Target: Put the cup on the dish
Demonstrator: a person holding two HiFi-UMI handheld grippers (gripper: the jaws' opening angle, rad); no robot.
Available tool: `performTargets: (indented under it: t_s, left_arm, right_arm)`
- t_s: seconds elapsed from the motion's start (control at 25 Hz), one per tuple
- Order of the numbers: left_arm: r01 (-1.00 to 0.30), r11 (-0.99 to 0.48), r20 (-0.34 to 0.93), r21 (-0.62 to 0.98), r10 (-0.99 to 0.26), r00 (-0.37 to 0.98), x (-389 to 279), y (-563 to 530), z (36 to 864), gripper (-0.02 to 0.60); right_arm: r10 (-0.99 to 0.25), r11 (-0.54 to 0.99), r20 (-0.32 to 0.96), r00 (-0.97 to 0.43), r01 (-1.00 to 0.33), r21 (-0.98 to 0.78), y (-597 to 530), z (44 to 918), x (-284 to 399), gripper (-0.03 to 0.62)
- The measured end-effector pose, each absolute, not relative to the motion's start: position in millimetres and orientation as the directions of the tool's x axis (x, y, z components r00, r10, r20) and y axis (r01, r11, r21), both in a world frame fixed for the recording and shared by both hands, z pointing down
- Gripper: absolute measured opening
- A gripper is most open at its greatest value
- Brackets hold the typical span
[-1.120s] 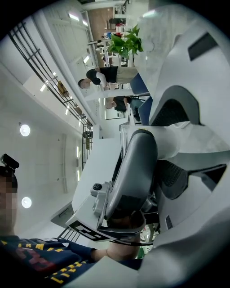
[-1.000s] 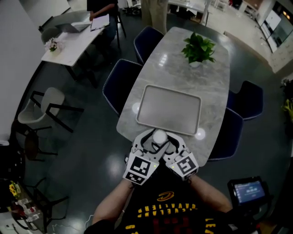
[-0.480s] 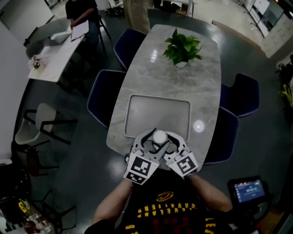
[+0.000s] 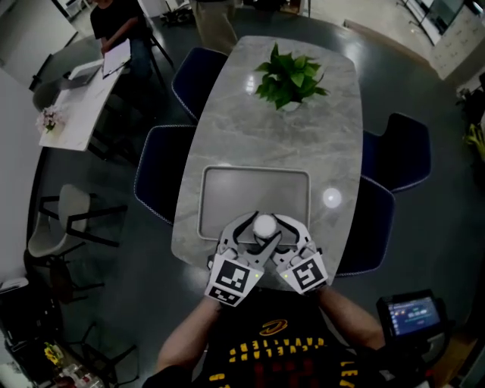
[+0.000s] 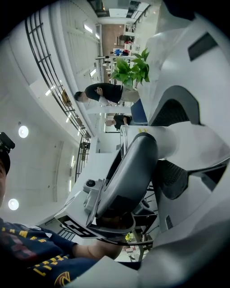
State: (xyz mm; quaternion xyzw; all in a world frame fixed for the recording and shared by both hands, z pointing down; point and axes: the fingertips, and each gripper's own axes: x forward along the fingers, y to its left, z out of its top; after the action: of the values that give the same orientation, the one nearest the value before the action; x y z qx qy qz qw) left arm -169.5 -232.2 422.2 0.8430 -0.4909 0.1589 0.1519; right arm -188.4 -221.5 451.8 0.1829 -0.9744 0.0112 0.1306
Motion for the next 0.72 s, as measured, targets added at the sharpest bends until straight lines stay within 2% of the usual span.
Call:
performTargets:
  t_s: [0.44,0.72]
  left_arm:
    - [-0.770,-0.634,0.445,0.074,-0.670,0.594,-144.7,-274.5,457.1,0.267]
    - [-0.723,-0.687,0.466,0.070,-0.618,0.633,-134.0,-291.4,466.2,0.267]
  right_arm:
    - [-0.518,0.853,0.313,-0.796,-0.509,0.119,-274.2,481.2,-166.2,0.239]
    - [-0.565,0.818,0.346,-0.749,-0.562,0.121,-292.7,490.8,-154.6,0.239]
